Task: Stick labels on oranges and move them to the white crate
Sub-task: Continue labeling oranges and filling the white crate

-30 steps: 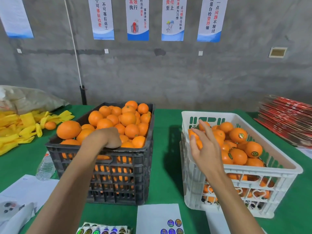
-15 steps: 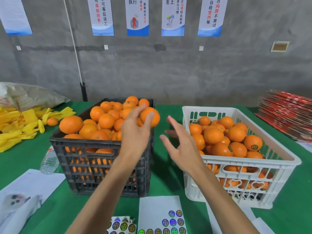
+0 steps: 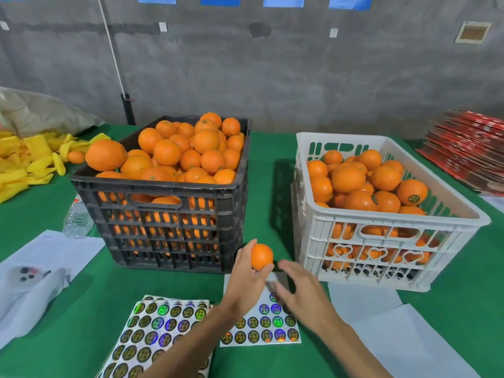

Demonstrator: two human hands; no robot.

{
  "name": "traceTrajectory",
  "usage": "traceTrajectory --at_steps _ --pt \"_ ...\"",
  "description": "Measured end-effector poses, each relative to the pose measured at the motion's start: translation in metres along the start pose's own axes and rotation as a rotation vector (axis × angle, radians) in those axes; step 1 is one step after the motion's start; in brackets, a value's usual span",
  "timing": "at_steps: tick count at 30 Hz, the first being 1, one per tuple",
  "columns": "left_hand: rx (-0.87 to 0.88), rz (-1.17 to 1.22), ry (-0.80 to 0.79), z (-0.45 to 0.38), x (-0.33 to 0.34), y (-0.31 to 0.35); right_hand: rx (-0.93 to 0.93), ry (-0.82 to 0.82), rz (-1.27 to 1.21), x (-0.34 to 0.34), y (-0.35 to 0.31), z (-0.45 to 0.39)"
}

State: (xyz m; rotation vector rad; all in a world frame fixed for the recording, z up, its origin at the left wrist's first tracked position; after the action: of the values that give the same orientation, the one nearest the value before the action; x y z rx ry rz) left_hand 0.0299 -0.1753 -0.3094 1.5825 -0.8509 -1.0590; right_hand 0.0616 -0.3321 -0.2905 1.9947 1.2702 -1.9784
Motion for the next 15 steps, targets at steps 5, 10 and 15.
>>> traceTrajectory --at_steps 5,10,15 --pt "0.025 0.017 -0.005 0.007 -0.002 -0.032 -0.121 -0.086 0.210 0.038 0.001 0.023" --pt "0.095 -0.067 -0.010 0.007 0.001 -0.032 -0.143 0.061 0.166 0.033 0.004 0.024" --pt "0.111 -0.074 -0.006 0.008 0.001 -0.033 -0.153 0.164 0.129 0.025 -0.003 0.023"
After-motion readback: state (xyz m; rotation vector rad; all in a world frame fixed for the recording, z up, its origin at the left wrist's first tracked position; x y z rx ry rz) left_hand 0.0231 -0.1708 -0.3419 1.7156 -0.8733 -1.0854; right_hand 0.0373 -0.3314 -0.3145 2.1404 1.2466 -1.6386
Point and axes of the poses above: each hand's wrist, its own z-axis away from the middle knuckle, its own x-axis out of the palm, y = z × x, the point moved 6 cm from there along -z, towards the middle knuckle, and after that the axes turned 7 degrees about z, right-handed, at the moved point
